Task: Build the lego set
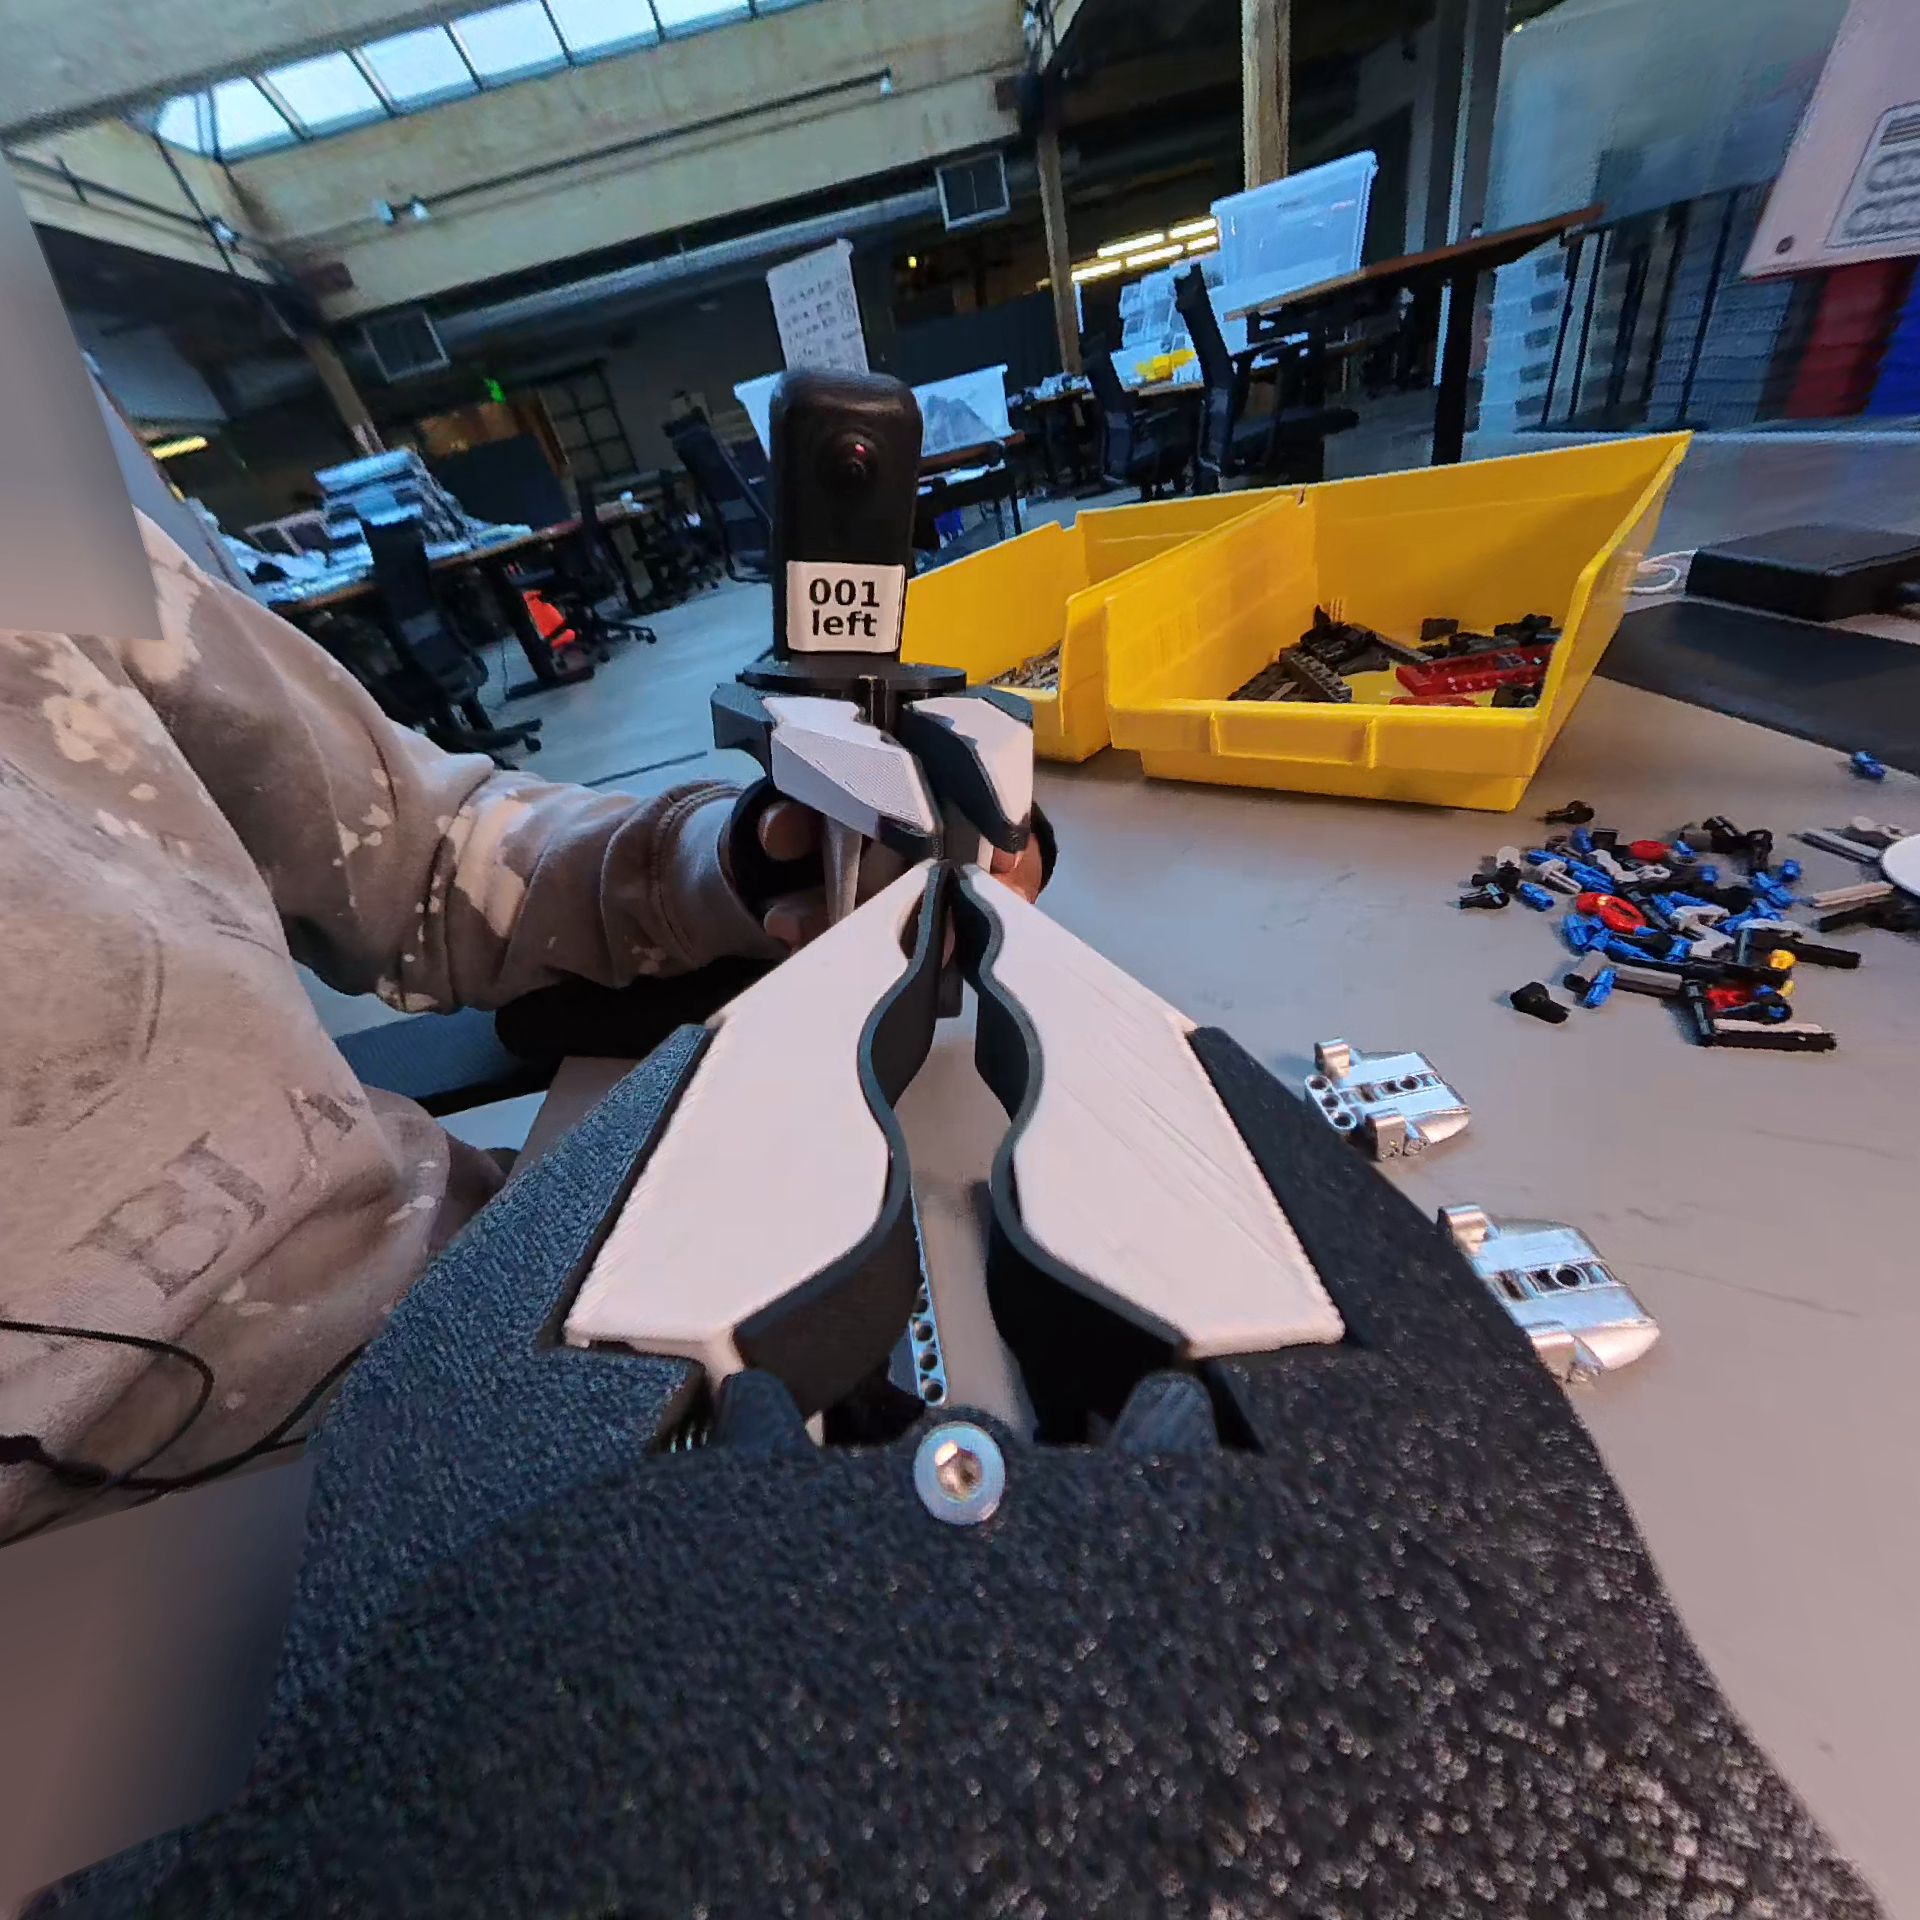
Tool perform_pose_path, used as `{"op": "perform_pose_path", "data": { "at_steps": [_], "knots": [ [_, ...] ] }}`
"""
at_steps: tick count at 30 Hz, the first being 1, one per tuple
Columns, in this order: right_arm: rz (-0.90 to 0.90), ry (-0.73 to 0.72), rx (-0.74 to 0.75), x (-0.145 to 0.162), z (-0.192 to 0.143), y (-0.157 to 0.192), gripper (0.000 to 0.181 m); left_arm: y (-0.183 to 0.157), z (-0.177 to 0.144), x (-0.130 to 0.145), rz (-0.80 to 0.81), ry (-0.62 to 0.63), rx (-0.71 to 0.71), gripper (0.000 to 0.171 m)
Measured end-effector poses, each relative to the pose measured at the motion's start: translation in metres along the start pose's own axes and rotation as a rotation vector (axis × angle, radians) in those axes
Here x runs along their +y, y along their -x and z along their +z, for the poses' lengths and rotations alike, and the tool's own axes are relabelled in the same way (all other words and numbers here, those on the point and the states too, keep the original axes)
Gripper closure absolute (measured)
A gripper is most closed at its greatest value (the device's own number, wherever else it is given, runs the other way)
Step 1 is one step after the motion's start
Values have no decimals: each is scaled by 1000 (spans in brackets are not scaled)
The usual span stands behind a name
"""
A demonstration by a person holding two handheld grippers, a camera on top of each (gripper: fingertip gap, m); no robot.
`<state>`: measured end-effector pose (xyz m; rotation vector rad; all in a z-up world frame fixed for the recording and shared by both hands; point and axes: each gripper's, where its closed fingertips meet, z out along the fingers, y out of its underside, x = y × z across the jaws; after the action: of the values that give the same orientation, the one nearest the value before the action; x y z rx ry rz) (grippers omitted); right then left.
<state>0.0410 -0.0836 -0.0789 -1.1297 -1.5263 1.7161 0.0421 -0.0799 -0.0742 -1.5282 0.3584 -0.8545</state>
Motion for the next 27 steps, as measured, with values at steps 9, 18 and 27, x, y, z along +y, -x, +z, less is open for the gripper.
{"op": "perform_pose_path", "data": {
  "at_steps": [9,18,27],
  "knots": [
    [-93,59,97,6,-4,-15,181,21,-5,8,53,77,-130,170],
    [-128,131,219,13,-19,-41,172,95,-38,67,325,538,-514,160],
    [-135,274,294,36,-29,-61,165,101,-27,95,285,661,-455,158]
  ]
}}
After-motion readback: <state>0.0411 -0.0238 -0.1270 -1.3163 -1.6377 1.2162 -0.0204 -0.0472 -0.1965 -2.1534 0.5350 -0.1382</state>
